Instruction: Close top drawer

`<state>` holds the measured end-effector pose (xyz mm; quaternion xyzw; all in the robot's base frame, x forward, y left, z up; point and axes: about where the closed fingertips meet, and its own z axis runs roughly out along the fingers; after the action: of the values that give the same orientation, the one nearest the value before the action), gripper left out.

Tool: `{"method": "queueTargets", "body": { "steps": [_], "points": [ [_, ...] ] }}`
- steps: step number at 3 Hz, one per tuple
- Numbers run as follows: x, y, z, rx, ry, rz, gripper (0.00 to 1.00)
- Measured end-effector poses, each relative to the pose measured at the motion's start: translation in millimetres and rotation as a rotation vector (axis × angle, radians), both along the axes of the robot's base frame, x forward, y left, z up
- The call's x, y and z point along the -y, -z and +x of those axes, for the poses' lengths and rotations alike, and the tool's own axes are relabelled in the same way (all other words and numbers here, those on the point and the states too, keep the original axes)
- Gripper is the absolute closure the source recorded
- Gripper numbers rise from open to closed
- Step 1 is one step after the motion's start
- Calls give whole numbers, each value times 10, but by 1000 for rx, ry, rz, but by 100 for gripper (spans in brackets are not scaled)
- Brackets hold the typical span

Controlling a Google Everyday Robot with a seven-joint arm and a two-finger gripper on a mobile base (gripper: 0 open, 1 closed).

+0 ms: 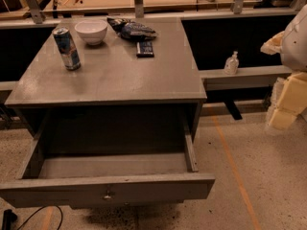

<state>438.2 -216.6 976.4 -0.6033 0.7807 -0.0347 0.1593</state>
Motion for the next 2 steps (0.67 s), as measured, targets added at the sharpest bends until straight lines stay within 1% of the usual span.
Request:
{"method": "queueTargets", "body": {
  "steps": [1,2],
  "points": [
    [0,0,0,0,0,0,0],
    [-211,163,-33,-12,-48,45,13]
  ]
}}
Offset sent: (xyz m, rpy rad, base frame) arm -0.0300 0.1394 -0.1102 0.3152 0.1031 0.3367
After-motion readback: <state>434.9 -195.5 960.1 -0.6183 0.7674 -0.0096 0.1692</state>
